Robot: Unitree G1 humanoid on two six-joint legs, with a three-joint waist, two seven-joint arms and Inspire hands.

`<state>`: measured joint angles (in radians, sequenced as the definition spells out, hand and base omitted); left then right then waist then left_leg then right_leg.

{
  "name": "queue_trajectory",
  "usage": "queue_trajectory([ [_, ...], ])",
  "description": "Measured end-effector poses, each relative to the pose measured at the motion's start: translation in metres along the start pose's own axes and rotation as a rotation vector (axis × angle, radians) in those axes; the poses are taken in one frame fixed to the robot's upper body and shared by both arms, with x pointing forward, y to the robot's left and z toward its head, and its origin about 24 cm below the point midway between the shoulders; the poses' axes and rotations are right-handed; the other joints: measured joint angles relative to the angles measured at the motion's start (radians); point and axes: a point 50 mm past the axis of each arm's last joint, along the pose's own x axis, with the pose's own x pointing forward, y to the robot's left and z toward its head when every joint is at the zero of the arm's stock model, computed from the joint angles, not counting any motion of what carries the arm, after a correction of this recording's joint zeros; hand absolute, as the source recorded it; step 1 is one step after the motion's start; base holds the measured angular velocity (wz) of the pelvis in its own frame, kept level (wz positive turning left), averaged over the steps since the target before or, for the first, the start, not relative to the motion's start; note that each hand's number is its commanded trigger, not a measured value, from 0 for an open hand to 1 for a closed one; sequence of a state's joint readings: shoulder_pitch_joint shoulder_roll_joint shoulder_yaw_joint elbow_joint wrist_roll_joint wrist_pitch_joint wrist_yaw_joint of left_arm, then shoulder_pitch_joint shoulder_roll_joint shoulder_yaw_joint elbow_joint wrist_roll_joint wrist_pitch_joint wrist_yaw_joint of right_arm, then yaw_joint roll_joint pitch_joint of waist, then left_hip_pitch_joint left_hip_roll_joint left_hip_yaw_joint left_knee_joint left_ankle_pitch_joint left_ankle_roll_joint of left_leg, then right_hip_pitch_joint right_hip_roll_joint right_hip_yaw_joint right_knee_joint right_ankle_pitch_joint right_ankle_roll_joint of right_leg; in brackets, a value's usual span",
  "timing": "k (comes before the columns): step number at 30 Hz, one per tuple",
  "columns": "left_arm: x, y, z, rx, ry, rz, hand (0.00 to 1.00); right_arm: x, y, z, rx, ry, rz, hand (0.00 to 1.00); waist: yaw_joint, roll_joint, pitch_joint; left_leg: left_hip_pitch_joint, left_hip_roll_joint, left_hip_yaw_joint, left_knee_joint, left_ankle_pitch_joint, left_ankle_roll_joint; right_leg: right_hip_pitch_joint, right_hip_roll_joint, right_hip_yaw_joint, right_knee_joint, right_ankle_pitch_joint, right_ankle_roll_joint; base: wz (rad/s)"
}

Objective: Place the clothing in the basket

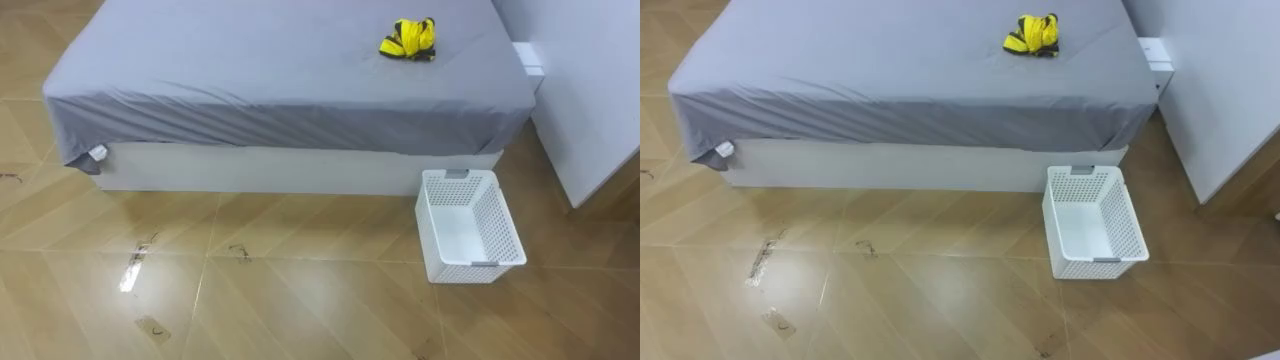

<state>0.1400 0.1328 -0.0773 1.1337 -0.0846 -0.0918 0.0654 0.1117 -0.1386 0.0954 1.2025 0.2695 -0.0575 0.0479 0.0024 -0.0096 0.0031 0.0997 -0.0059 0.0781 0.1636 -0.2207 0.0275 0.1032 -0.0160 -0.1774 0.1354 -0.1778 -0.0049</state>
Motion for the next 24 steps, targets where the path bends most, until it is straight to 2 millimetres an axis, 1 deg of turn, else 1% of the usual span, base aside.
queue_trajectory([
  [3, 0.0, -0.0001, 0.0001, 0.0, -0.001, 0.001, 0.0, 0.0001, 0.0002, 0.0005, -0.001, -0.002, 0.001, 0.0, 0.0, 0.0, 0.0002, 0.0, 0.0, 0.0, 0.0, 0.0, 0.0, 0.0, 0.001, 0.01, -0.001, 0.0, 0.0, 0.0],
  [11, -0.0001, 0.0001, 0.0, -0.002, 0.0, 0.004, 0.0, 0.0001, 0.0011, 0.0006, 0.002, -0.001, 0.021, 0.0, 0.0, 0.002, 0.0005, -0.002, -0.001, 0.0, -0.006, 0.0, 0.0, -0.003, 0.002, 0.011, -0.001, 0.0, 0.001, 0.0],
  [18, -0.0012, 0.0006, -0.0044, -0.015, 0.011, 0.009, 0.0, -0.0003, 0.0009, -0.0013, 0.027, 0.003, 0.029, 0.0, 0.0, 0.0, 0.0003, -0.002, -0.001, -0.002, -0.008, 0.0, 0.0, -0.001, 0.002, 0.01, -0.002, -0.001, 0.001, 0.0],
  [24, -0.0023, 0.0036, -0.0091, -0.103, 0.028, 0.03, 0.0, -0.0006, 0.0028, -0.0039, 0.065, 0.007, 0.03, 0.0, 0.003, 0.001, 0.0003, -0.002, 0.003, -0.003, -0.005, -0.004, 0.001, -0.003, 0.005, 0.01, 0.0, -0.002, -0.001, 0.0],
])
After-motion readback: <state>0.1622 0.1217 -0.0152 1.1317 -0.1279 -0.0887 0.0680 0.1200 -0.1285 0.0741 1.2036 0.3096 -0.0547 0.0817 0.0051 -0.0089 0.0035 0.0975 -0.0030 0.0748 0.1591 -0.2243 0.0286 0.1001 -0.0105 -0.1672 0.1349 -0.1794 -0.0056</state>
